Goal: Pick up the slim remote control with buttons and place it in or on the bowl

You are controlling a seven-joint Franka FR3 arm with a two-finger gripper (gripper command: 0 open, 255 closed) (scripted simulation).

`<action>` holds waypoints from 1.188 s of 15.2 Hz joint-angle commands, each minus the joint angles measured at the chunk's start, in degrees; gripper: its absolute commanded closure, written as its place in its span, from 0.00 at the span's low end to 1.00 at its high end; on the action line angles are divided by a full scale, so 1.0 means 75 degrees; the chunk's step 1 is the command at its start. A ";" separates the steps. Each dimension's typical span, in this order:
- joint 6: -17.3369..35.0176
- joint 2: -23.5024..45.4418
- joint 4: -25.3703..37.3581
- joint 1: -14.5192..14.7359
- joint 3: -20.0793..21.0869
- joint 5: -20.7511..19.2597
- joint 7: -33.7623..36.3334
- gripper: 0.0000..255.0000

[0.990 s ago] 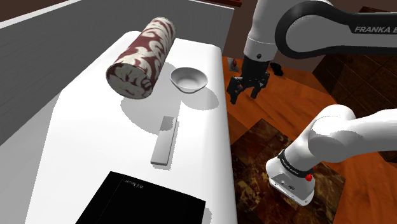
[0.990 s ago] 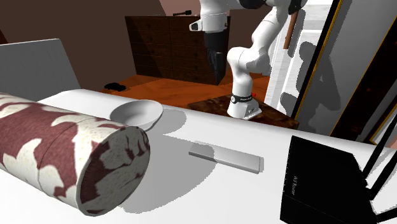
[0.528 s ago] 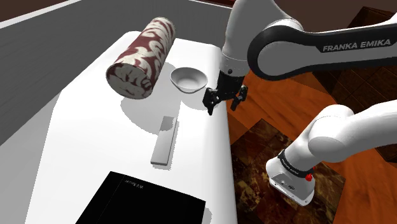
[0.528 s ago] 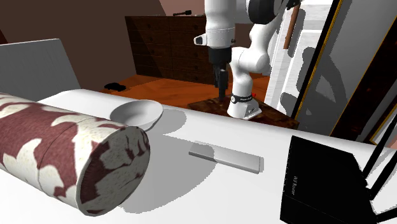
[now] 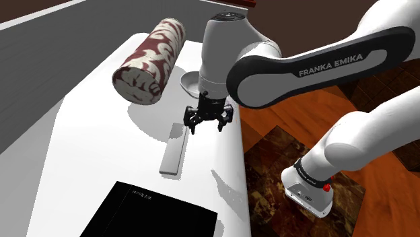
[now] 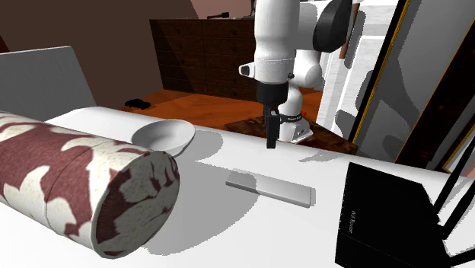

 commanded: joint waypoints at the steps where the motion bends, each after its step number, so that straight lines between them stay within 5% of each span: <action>1: 0.0343 0.0702 0.0414 -0.0180 0.0395 -0.0391 0.0716 0.00; 7: 0.0938 0.3042 0.1799 -0.0224 0.1047 -0.2471 0.3204 0.00; 18: 0.1623 0.3723 0.1587 0.0028 0.0826 -0.3148 0.3702 0.00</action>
